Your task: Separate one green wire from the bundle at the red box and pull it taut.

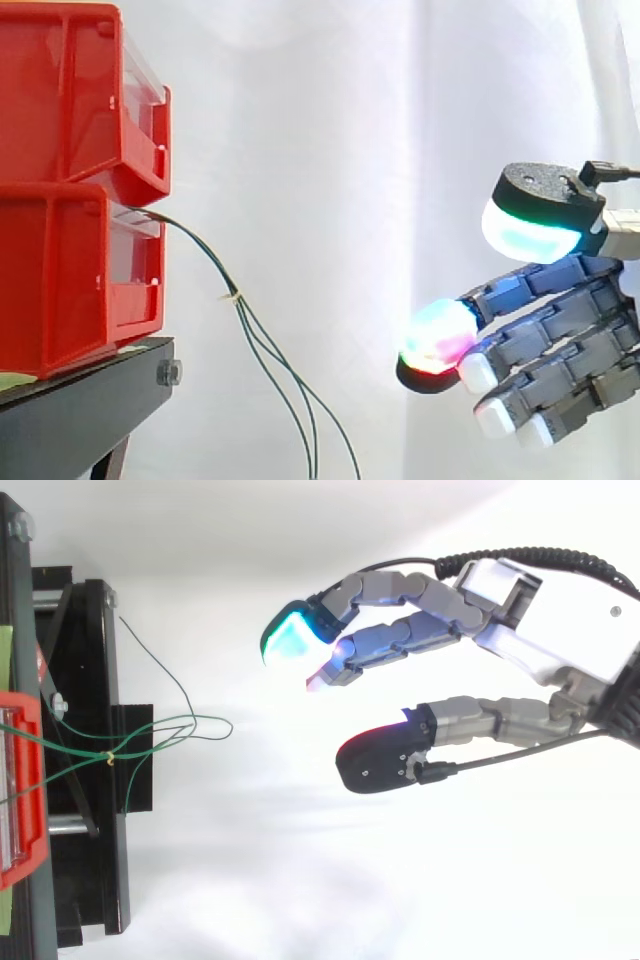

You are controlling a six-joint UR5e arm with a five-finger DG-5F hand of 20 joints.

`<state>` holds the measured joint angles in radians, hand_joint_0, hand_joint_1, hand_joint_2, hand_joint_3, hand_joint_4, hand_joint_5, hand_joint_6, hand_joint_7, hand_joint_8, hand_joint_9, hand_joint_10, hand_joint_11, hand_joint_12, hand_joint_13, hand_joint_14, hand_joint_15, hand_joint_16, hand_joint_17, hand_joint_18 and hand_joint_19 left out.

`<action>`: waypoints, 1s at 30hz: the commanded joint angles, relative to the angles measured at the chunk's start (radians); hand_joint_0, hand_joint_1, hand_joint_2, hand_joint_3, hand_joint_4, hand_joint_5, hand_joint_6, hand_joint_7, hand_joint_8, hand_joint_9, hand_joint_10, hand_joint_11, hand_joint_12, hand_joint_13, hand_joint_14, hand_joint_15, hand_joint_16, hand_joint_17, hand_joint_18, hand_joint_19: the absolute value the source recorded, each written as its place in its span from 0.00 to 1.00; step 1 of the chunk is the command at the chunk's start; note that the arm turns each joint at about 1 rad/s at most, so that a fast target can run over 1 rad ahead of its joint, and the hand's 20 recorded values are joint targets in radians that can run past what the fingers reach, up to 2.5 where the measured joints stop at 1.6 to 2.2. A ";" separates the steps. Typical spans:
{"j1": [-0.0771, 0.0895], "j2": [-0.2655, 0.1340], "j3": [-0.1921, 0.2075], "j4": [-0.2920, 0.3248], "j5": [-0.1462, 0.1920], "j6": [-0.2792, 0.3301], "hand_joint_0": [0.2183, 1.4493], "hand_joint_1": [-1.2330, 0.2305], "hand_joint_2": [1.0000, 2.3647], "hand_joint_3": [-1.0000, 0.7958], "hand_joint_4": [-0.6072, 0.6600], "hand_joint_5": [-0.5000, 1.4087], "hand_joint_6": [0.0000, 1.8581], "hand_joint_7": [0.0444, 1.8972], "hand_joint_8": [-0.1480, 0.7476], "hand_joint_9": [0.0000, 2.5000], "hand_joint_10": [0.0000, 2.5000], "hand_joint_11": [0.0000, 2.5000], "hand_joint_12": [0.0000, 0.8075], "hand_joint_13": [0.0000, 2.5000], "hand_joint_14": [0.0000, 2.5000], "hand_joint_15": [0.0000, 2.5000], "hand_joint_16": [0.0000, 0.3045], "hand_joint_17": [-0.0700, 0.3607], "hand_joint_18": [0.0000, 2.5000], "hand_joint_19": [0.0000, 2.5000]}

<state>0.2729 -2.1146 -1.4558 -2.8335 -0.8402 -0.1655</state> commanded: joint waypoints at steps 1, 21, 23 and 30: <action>-0.005 -0.008 0.002 0.032 0.003 -0.017 0.25 0.41 0.00 0.28 0.67 0.17 0.27 0.43 0.47 0.30 0.01 0.21 0.45 0.32 0.01 0.15 0.17 0.43 0.26 0.16; -0.021 -0.045 0.014 0.160 0.026 -0.114 0.25 0.41 0.00 0.28 0.68 0.17 0.27 0.43 0.47 0.30 0.01 0.21 0.45 0.32 0.01 0.15 0.17 0.43 0.26 0.16; -0.023 -0.044 0.015 0.184 0.026 -0.144 0.25 0.41 0.00 0.28 0.68 0.17 0.27 0.43 0.47 0.30 0.01 0.22 0.45 0.31 0.01 0.15 0.17 0.43 0.26 0.15; -0.029 -0.093 0.055 0.243 0.024 -0.178 0.25 0.41 0.00 0.28 0.68 0.17 0.27 0.43 0.46 0.30 0.01 0.21 0.45 0.31 0.01 0.15 0.17 0.44 0.26 0.16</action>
<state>0.2486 -2.1731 -1.4302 -2.6100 -0.8144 -0.3403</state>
